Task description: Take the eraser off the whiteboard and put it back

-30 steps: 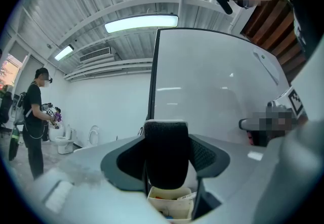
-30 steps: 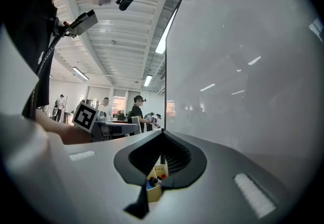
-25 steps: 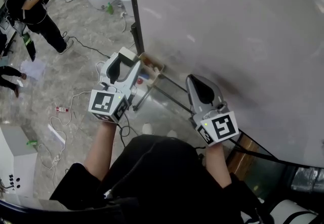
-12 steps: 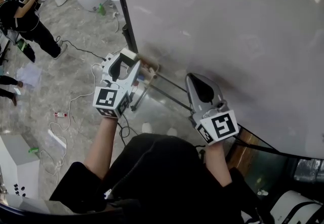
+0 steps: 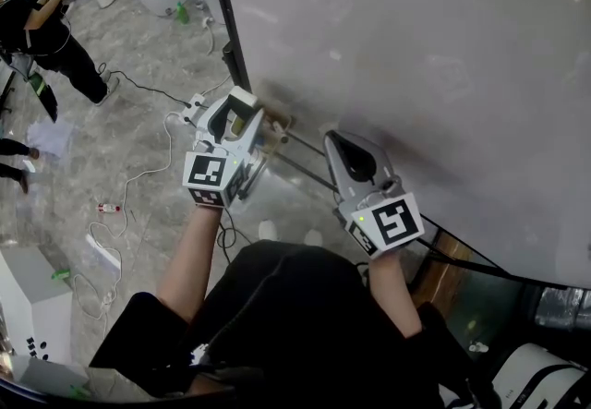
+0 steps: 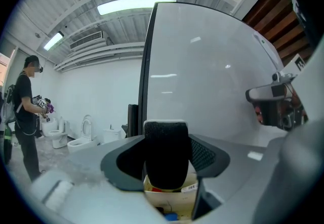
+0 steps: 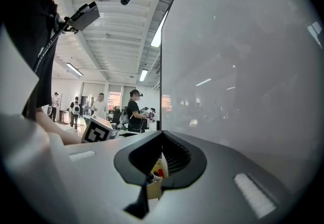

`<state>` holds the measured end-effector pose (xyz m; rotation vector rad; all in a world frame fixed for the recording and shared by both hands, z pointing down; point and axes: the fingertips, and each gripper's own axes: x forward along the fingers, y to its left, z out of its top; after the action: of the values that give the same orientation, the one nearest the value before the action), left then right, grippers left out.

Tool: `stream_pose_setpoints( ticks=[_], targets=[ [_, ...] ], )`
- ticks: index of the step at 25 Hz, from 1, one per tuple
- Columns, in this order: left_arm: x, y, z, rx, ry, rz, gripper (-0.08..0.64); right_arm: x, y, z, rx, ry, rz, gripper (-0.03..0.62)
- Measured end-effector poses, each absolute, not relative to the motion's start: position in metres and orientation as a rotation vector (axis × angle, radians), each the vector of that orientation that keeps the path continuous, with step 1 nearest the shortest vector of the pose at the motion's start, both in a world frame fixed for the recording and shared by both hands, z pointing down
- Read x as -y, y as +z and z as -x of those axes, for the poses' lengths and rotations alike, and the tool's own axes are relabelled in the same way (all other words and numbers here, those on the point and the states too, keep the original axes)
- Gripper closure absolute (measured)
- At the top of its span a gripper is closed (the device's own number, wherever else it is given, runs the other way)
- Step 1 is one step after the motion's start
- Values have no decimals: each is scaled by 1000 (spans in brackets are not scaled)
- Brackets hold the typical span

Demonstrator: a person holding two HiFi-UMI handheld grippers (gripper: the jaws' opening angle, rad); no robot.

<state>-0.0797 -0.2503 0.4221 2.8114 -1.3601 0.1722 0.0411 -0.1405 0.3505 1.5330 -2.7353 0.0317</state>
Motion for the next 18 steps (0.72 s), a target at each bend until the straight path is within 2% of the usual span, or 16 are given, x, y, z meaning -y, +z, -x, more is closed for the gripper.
stream_pose_setpoints(
  ticks=[18],
  targets=[
    [268, 448, 69, 1377, 222, -2821, 299, 146, 358, -28, 2718, 52, -1510, 583]
  ],
)
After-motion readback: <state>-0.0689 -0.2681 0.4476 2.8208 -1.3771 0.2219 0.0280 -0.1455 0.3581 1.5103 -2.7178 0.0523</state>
